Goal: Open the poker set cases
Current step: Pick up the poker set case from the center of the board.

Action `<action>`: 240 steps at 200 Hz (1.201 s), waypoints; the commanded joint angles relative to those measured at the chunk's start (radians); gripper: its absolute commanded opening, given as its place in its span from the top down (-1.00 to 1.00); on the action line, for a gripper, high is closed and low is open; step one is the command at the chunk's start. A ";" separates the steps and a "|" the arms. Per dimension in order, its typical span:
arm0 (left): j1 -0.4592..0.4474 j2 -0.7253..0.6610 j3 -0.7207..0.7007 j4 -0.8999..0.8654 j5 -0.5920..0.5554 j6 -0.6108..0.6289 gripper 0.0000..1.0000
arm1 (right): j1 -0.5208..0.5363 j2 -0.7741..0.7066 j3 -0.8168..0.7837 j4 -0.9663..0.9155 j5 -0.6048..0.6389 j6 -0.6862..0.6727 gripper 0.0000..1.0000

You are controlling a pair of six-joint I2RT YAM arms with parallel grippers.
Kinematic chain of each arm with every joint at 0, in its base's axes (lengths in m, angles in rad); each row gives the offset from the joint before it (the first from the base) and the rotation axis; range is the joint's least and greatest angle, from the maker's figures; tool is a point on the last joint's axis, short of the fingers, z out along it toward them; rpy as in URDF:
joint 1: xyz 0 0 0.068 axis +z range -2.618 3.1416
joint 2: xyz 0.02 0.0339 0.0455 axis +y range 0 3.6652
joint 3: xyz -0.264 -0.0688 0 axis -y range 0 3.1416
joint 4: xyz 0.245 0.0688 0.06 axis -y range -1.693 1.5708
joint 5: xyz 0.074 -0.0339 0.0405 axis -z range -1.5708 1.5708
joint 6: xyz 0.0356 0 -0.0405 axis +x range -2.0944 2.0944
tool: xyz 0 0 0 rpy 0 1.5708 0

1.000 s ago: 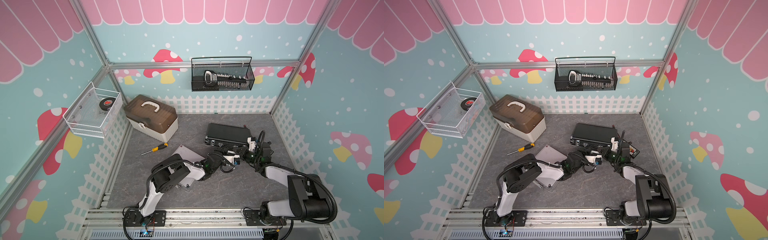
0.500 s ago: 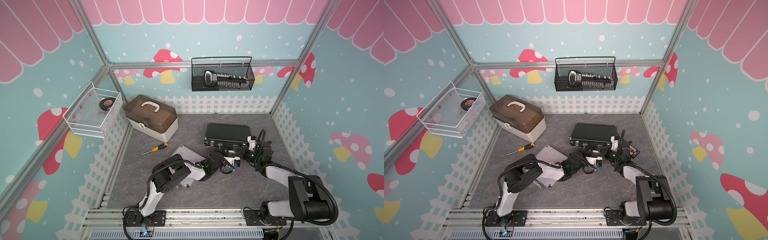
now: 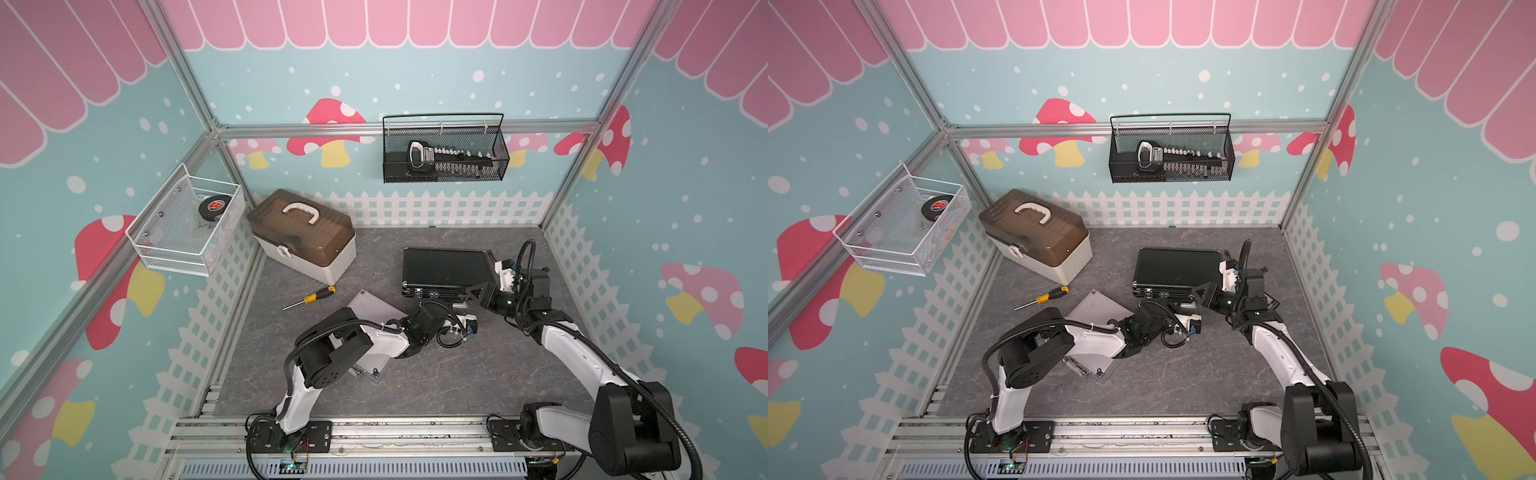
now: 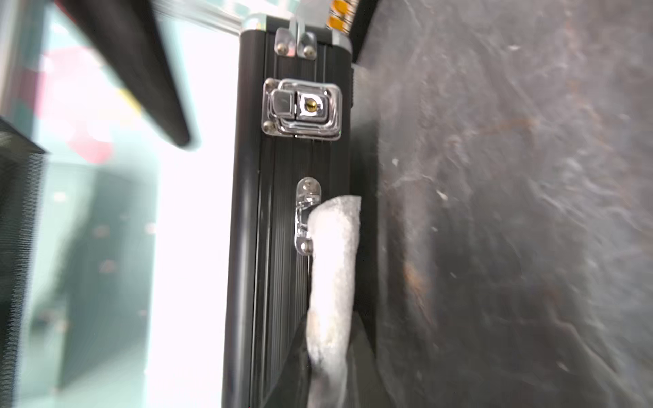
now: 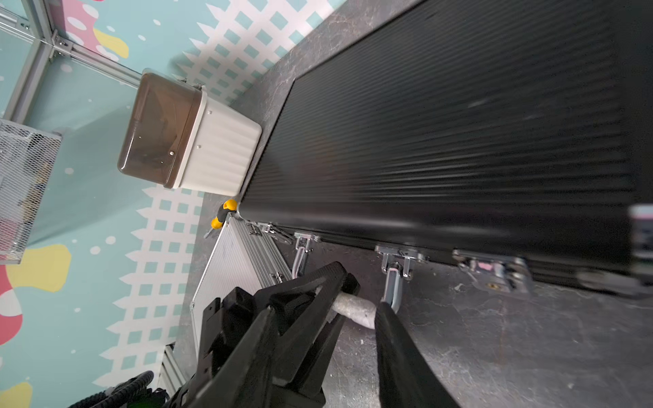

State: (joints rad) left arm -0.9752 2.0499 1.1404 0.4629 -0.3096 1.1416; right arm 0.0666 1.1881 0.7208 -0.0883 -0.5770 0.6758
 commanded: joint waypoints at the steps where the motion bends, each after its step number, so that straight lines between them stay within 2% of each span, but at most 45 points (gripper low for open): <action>1: 0.010 -0.106 0.082 -0.136 0.033 -0.072 1.00 | 0.003 -0.052 0.054 -0.232 0.089 -0.123 0.07; 27: 0.015 -0.155 0.110 -0.256 0.096 -0.101 1.00 | 0.003 -0.131 0.133 -0.401 0.283 -0.227 0.09; 52: 0.028 -0.204 0.142 -0.375 0.188 -0.119 1.00 | 0.007 -0.205 0.183 -0.457 0.453 -0.334 0.08; 83: 0.053 -0.223 0.184 -0.460 0.276 -0.105 1.00 | 0.028 -0.234 0.240 -0.458 0.564 -0.492 0.08; 105: 0.065 -0.236 0.172 -0.448 0.334 -0.101 1.00 | 0.073 -0.231 0.245 -0.439 0.624 -0.631 0.08; 135: 0.091 -0.255 0.170 -0.464 0.407 -0.078 1.00 | 0.203 -0.235 0.203 -0.362 0.678 -0.991 0.07; 168: 0.126 -0.267 0.229 -0.572 0.489 -0.069 1.00 | 0.231 -0.245 0.164 -0.283 0.590 -1.307 0.02; 210: 0.142 -0.301 0.236 -0.567 0.554 -0.113 1.00 | 0.236 -0.309 0.051 -0.196 0.562 -1.585 0.00; 240: 0.143 -0.322 0.187 -0.459 0.591 -0.151 1.00 | 0.239 -0.368 -0.017 -0.155 0.576 -1.638 -0.04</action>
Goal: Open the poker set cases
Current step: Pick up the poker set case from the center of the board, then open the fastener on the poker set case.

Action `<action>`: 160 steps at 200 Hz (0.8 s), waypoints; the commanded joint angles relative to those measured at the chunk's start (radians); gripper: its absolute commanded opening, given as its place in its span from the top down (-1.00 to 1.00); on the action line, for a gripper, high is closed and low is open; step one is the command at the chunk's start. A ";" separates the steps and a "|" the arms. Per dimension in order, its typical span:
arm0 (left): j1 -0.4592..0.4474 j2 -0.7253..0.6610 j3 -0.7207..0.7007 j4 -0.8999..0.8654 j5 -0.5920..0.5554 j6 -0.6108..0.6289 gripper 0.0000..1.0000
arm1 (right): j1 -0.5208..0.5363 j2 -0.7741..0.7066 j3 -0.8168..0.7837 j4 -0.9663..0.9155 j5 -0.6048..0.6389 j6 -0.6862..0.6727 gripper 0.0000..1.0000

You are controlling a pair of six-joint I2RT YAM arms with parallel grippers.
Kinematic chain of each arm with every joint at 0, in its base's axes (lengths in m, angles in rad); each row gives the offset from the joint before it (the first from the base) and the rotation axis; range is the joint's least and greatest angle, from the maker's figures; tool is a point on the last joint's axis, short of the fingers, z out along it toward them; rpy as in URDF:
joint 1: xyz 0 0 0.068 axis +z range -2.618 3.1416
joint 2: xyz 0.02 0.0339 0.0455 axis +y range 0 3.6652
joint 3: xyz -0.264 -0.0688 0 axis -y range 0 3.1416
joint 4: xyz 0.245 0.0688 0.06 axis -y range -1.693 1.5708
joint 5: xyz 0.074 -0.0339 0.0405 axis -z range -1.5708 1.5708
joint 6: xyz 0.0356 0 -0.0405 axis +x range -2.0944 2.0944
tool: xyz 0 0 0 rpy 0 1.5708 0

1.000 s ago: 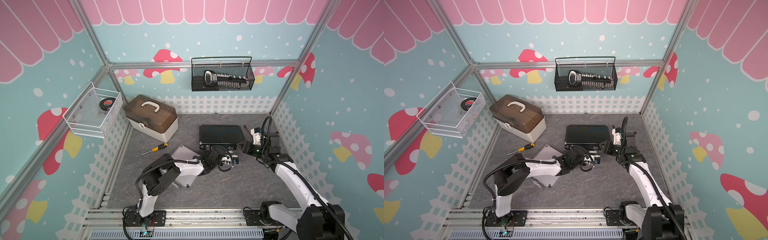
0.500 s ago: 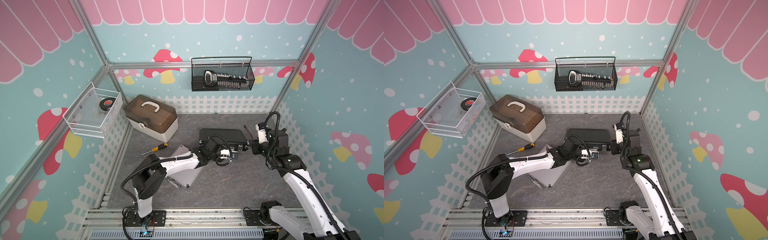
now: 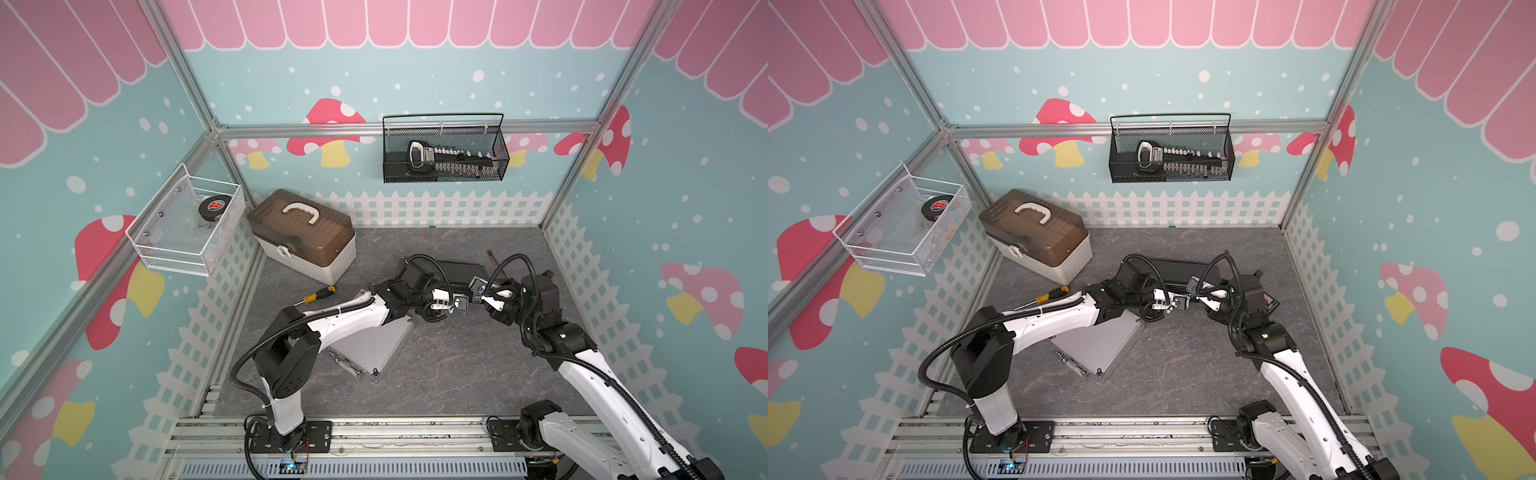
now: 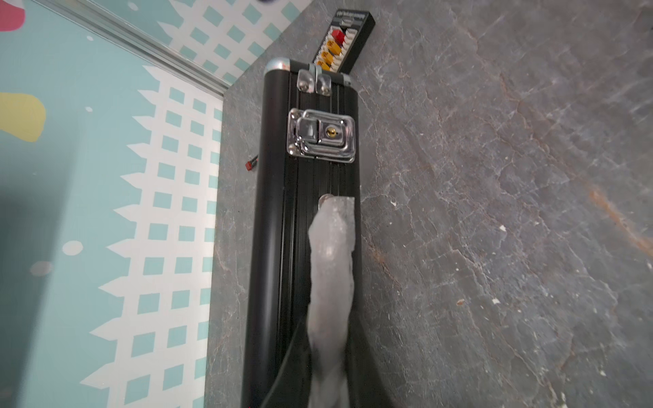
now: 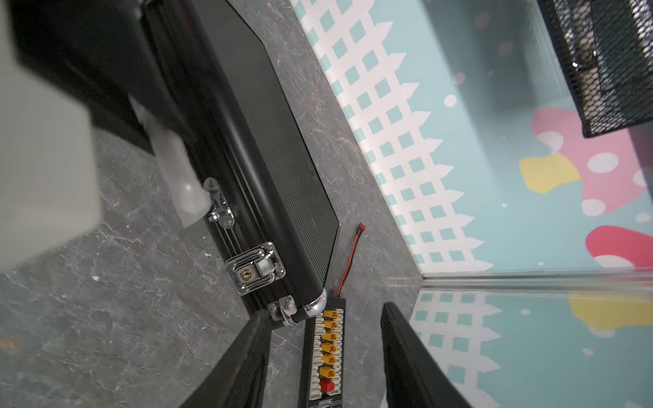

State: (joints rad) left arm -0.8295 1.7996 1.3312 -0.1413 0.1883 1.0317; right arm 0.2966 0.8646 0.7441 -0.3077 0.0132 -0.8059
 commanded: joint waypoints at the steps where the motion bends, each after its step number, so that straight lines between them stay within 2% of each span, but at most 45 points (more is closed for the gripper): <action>1: -0.002 -0.073 -0.005 0.148 0.095 -0.042 1.00 | 0.009 -0.046 -0.041 0.066 -0.014 -0.156 -0.05; 34: -0.003 -0.087 -0.021 0.189 0.100 -0.066 1.00 | 0.009 -0.066 -0.017 0.007 -0.027 -0.131 -0.06; 62: -0.002 -0.088 -0.051 0.256 0.083 -0.102 1.00 | 0.009 -0.065 0.016 -0.087 -0.011 -0.175 -0.07; 95: -0.006 -0.075 -0.032 0.208 0.083 -0.116 1.00 | 0.009 -0.112 0.060 -0.153 -0.013 -0.129 -0.06; 135: -0.014 -0.076 0.000 0.187 0.101 -0.212 1.00 | 0.012 -0.176 0.033 -0.154 -0.033 -0.242 -0.06; 160: -0.024 -0.064 0.012 0.181 0.086 -0.223 1.00 | 0.012 -0.196 -0.032 -0.108 -0.008 -0.322 -0.06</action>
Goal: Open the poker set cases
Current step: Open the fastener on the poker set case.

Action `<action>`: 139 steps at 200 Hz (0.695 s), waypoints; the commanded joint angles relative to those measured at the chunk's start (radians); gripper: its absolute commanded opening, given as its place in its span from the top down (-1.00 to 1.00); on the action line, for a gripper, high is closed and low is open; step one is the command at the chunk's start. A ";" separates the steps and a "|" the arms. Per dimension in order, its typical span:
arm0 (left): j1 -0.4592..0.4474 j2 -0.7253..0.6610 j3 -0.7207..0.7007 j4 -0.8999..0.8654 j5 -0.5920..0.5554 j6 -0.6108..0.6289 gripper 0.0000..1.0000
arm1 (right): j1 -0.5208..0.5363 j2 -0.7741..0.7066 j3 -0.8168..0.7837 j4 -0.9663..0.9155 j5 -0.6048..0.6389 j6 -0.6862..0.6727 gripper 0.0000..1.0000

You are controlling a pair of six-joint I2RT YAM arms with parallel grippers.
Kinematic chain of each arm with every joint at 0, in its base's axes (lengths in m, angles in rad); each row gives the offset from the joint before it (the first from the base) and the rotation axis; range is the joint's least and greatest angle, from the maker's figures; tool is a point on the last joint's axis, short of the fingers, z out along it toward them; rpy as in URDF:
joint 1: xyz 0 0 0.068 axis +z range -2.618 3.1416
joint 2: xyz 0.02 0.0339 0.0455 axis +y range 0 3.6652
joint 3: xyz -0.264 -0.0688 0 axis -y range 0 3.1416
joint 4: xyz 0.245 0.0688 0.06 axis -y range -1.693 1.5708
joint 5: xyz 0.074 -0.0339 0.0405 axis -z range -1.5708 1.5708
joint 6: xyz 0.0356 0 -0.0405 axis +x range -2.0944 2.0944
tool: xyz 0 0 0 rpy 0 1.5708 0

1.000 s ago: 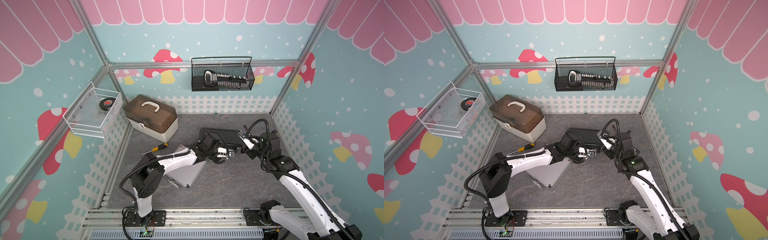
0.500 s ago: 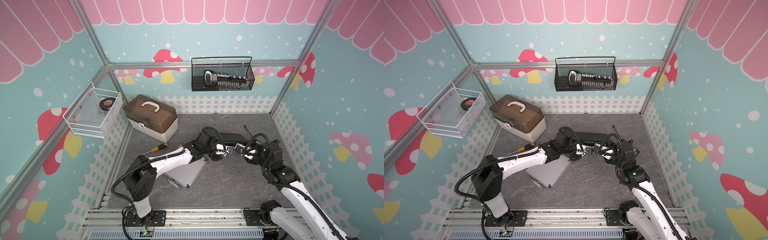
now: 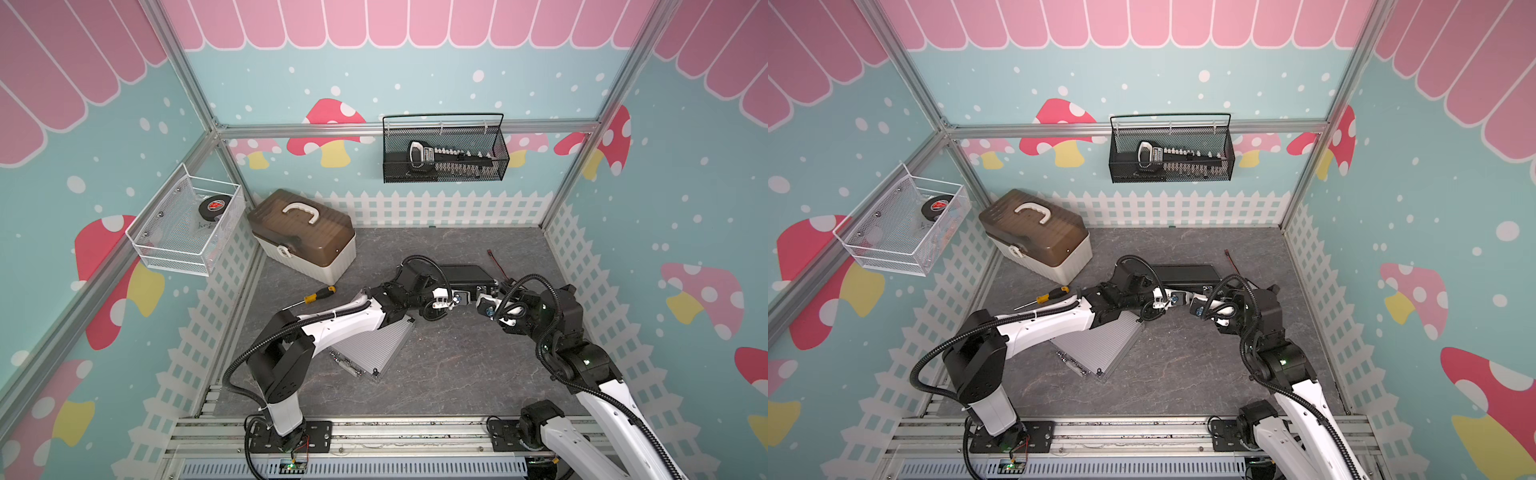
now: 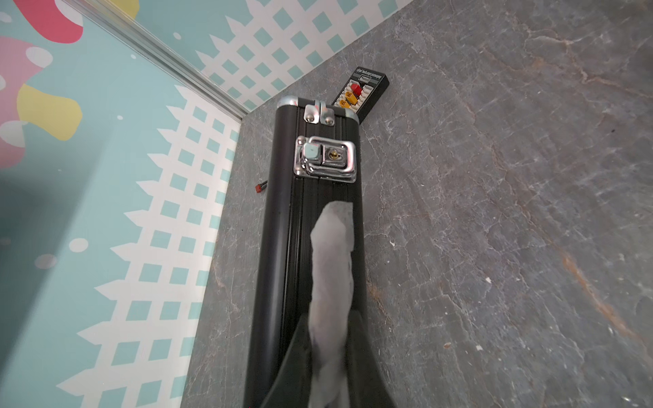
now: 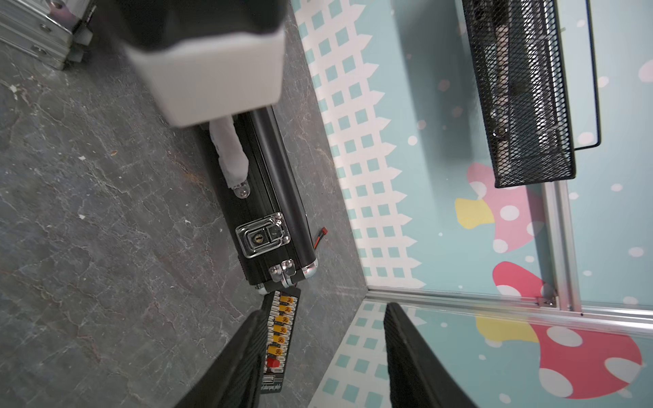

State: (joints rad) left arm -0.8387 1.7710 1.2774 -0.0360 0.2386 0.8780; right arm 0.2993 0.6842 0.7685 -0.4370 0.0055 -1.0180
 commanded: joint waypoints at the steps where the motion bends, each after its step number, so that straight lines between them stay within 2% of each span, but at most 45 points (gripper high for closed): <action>1: -0.015 -0.034 0.066 0.076 0.034 -0.070 1.00 | 0.009 -0.016 -0.060 0.025 0.002 -0.111 -0.05; 99: -0.020 -0.033 0.062 0.085 0.069 -0.103 1.00 | 0.010 0.002 -0.325 0.455 0.007 -0.142 -0.05; 139: -0.034 -0.028 0.033 0.096 0.082 -0.072 1.00 | 0.009 0.047 -0.377 0.642 0.025 -0.131 -0.05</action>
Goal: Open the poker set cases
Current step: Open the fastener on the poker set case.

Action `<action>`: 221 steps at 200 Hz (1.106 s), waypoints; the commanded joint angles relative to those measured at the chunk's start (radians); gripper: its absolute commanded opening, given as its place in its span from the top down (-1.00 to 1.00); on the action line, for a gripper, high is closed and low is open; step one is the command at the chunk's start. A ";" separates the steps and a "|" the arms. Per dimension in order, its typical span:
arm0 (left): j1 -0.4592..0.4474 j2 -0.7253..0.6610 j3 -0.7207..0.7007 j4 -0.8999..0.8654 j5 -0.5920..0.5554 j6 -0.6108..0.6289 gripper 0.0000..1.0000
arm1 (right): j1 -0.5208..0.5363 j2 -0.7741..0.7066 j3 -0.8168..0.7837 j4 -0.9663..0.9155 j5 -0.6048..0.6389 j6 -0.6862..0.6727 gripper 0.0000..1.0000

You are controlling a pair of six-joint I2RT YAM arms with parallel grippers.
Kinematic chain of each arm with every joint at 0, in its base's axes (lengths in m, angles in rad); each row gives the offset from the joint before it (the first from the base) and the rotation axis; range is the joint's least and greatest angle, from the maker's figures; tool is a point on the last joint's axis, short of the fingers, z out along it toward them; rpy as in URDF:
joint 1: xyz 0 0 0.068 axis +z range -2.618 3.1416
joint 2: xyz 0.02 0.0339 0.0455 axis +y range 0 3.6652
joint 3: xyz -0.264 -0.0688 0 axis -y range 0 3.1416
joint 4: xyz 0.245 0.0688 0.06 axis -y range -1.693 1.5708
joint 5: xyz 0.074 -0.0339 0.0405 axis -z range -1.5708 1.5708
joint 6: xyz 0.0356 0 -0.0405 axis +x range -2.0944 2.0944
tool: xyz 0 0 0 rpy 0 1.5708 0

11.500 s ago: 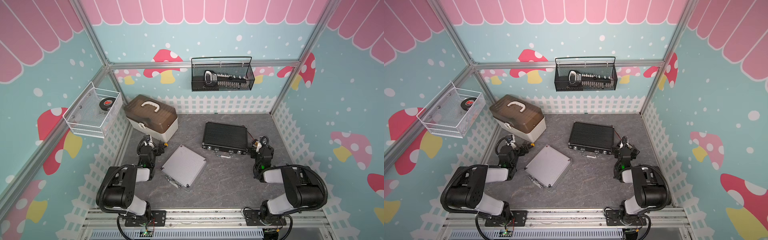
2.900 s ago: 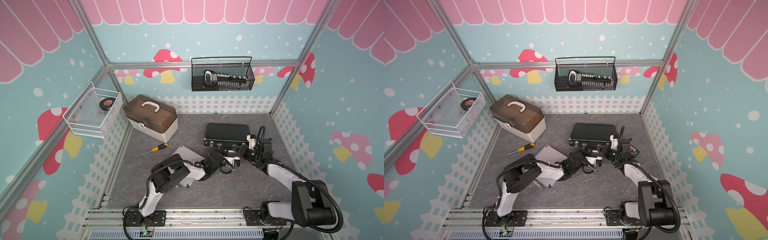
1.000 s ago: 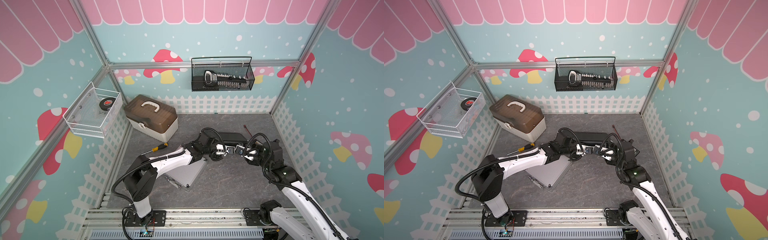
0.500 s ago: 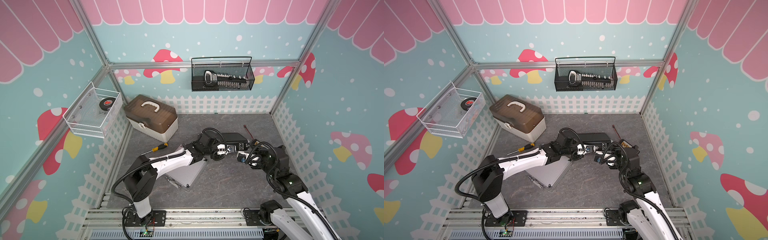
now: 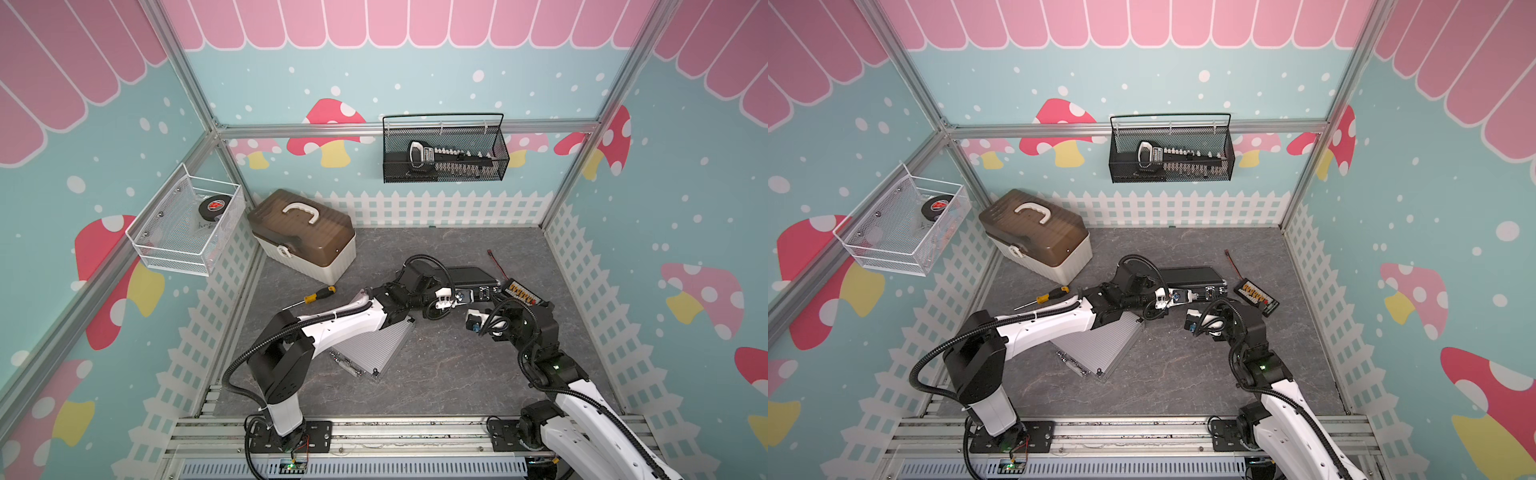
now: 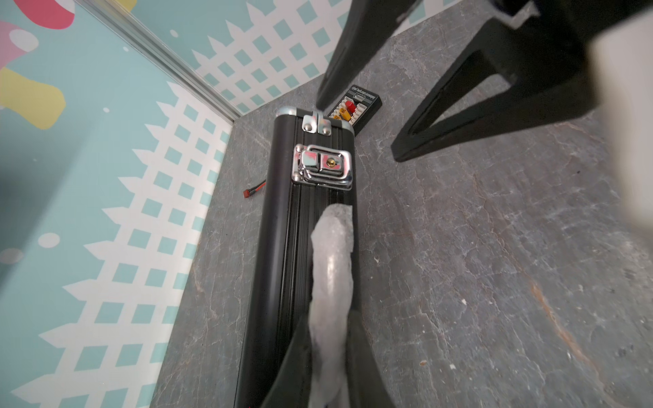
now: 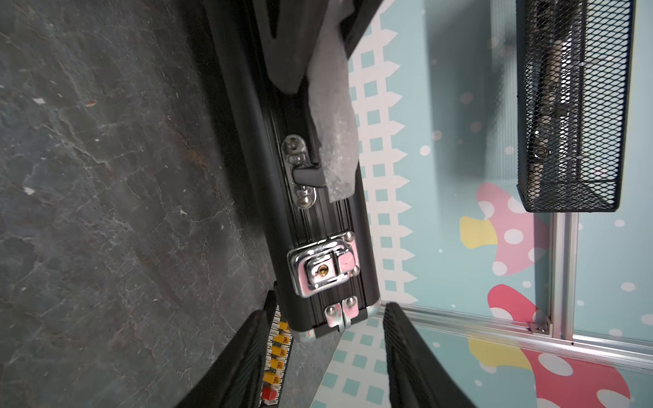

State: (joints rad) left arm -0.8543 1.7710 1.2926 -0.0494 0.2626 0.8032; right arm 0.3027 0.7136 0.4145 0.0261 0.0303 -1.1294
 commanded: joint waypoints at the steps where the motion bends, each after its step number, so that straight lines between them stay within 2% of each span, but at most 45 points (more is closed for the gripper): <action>1: -0.018 -0.026 0.018 0.110 0.058 0.003 1.00 | 0.006 0.020 -0.023 0.181 0.000 -0.020 -0.05; 33: -0.030 -0.025 0.014 0.111 0.063 0.007 1.00 | 0.001 0.074 -0.014 0.251 0.037 -0.033 -0.04; 73: -0.029 -0.023 0.033 0.096 0.061 0.004 1.00 | -0.004 0.086 -0.005 0.242 0.001 -0.019 -0.04; 99: -0.025 -0.026 0.048 0.081 0.058 0.013 1.00 | -0.023 0.031 -0.004 0.174 -0.018 0.026 -0.05; 140: -0.006 -0.019 0.121 -0.017 0.076 0.049 1.00 | -0.067 -0.020 0.094 -0.004 -0.087 0.074 -0.05; 184: 0.001 -0.014 0.202 -0.132 0.097 0.056 1.00 | -0.078 -0.005 0.172 -0.099 -0.122 0.060 -0.05; 221: 0.006 -0.002 0.213 -0.132 0.090 0.048 1.00 | -0.088 0.037 0.194 -0.099 -0.103 0.053 -0.06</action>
State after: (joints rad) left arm -0.8516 1.7714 1.4601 -0.2176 0.3077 0.8307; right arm 0.2260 0.7265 0.5789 -0.0448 -0.0551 -1.0790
